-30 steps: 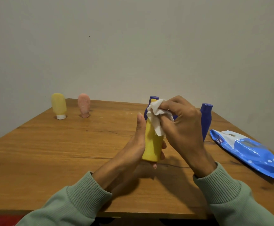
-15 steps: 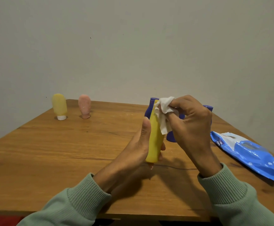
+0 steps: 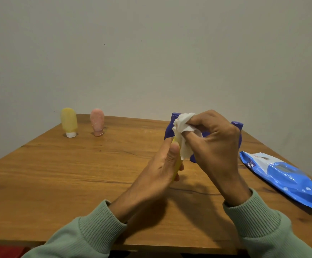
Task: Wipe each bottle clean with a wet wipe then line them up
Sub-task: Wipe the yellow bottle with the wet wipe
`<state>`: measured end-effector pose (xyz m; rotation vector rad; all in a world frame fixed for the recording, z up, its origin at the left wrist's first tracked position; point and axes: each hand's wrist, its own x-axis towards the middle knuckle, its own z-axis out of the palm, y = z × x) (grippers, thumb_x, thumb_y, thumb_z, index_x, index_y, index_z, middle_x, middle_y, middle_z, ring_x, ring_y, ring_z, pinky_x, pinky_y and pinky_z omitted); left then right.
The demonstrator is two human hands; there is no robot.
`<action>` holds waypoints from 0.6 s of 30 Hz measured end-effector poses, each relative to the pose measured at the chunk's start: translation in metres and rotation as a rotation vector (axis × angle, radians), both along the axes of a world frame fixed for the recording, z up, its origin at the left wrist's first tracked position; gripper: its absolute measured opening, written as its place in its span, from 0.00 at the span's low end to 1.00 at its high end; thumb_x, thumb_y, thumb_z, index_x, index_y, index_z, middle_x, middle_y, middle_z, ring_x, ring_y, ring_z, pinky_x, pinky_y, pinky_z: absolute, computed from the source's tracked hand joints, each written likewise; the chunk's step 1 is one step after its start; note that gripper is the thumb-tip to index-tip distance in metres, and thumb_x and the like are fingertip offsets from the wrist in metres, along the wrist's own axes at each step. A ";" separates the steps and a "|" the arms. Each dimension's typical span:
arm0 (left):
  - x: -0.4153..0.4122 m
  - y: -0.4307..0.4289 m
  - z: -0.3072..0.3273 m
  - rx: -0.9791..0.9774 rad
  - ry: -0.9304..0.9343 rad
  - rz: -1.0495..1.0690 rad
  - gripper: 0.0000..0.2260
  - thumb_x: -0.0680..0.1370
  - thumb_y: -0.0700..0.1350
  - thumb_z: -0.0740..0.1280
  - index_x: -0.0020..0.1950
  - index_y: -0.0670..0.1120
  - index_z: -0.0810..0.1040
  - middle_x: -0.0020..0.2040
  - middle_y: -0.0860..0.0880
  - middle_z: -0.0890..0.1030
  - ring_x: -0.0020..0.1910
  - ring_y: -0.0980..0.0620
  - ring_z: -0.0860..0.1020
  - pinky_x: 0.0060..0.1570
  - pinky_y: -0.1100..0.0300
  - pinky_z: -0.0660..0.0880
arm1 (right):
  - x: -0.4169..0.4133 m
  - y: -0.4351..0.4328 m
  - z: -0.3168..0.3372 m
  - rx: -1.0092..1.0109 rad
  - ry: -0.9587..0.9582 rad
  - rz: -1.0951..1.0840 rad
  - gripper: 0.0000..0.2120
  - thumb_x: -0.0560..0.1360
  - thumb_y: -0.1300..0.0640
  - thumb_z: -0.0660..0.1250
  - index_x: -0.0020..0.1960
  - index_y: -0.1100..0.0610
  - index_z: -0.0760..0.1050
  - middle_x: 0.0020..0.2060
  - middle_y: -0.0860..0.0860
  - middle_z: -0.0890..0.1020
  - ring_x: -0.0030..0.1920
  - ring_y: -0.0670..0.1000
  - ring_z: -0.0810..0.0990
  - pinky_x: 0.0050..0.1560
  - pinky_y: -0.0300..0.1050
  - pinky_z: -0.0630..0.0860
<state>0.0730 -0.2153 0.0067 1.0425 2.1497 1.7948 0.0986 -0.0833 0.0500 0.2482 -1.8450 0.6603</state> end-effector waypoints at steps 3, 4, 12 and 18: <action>0.002 0.000 0.003 0.021 0.030 -0.008 0.34 0.58 0.84 0.47 0.55 0.67 0.69 0.46 0.53 0.78 0.41 0.61 0.78 0.36 0.68 0.74 | 0.001 0.000 0.002 0.002 0.019 0.006 0.07 0.69 0.60 0.73 0.46 0.60 0.80 0.41 0.46 0.77 0.42 0.36 0.75 0.42 0.27 0.74; 0.002 0.000 0.003 0.031 0.027 -0.008 0.35 0.58 0.84 0.48 0.55 0.66 0.69 0.46 0.51 0.78 0.40 0.60 0.78 0.35 0.67 0.74 | 0.001 0.000 0.003 -0.004 0.023 0.010 0.07 0.69 0.61 0.74 0.47 0.60 0.80 0.41 0.46 0.77 0.41 0.37 0.75 0.42 0.27 0.74; -0.002 -0.004 0.006 0.163 -0.197 -0.092 0.37 0.65 0.76 0.49 0.62 0.53 0.73 0.46 0.44 0.82 0.40 0.49 0.81 0.33 0.55 0.77 | 0.001 0.003 0.006 -0.131 -0.019 0.086 0.05 0.71 0.62 0.73 0.47 0.56 0.79 0.40 0.46 0.80 0.41 0.40 0.79 0.39 0.27 0.73; -0.004 -0.006 0.009 0.278 -0.363 -0.244 0.35 0.72 0.71 0.44 0.61 0.50 0.76 0.44 0.41 0.79 0.39 0.46 0.78 0.30 0.58 0.73 | -0.002 0.009 0.008 -0.146 -0.147 0.168 0.05 0.71 0.61 0.73 0.45 0.54 0.80 0.39 0.45 0.82 0.40 0.42 0.81 0.37 0.30 0.75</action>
